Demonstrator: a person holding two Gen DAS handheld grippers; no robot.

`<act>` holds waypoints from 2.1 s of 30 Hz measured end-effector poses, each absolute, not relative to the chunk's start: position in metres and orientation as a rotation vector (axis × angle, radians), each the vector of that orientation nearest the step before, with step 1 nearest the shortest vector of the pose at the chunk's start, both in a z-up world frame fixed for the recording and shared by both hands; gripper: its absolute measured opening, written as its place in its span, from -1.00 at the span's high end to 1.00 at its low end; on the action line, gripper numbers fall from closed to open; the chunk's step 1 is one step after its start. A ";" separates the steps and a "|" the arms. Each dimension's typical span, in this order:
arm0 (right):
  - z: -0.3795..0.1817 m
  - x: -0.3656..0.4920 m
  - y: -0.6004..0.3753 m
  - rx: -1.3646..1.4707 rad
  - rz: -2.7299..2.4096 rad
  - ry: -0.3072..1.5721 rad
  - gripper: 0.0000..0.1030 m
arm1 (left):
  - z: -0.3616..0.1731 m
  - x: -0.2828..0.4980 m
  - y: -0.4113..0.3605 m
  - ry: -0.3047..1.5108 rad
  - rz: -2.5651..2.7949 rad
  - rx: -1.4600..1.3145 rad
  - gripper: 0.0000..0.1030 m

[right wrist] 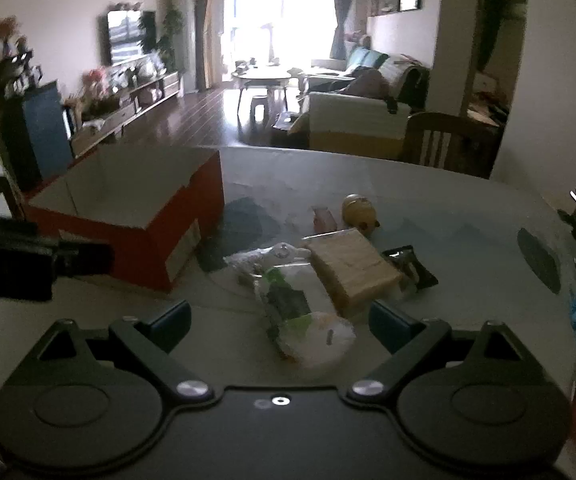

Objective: Organize objects
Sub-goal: 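Reach both tools toward the white plush toy and green-printed tissue pack, then grasp the white plush toy with left tool while right tool grasps the tissue pack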

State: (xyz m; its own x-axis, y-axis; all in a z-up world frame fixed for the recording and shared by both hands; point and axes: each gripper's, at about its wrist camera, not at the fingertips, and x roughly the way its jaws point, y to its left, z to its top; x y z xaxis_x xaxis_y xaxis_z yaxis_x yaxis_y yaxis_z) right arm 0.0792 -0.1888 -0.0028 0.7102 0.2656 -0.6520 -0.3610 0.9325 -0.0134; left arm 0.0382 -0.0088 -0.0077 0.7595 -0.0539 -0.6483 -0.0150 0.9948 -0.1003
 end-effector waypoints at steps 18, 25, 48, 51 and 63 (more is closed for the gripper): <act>-0.056 0.149 -0.212 -0.231 0.505 0.809 -0.71 | -0.038 0.130 -0.068 0.777 -0.021 -0.041 -1.00; -0.074 0.163 -0.214 -0.253 0.564 0.844 -0.65 | -0.064 0.169 -0.086 0.835 -0.019 0.025 -1.00; -0.102 0.185 -0.205 -0.326 0.687 0.907 -0.42 | -0.122 0.278 -0.100 1.112 -0.062 0.009 -0.99; -0.104 0.187 -0.205 -0.324 0.695 0.913 -0.35 | -0.126 0.279 -0.101 1.121 -0.056 0.011 -0.97; -0.106 0.190 -0.207 -0.305 0.713 0.931 -0.10 | -0.127 0.271 -0.109 1.124 -0.094 0.026 -0.05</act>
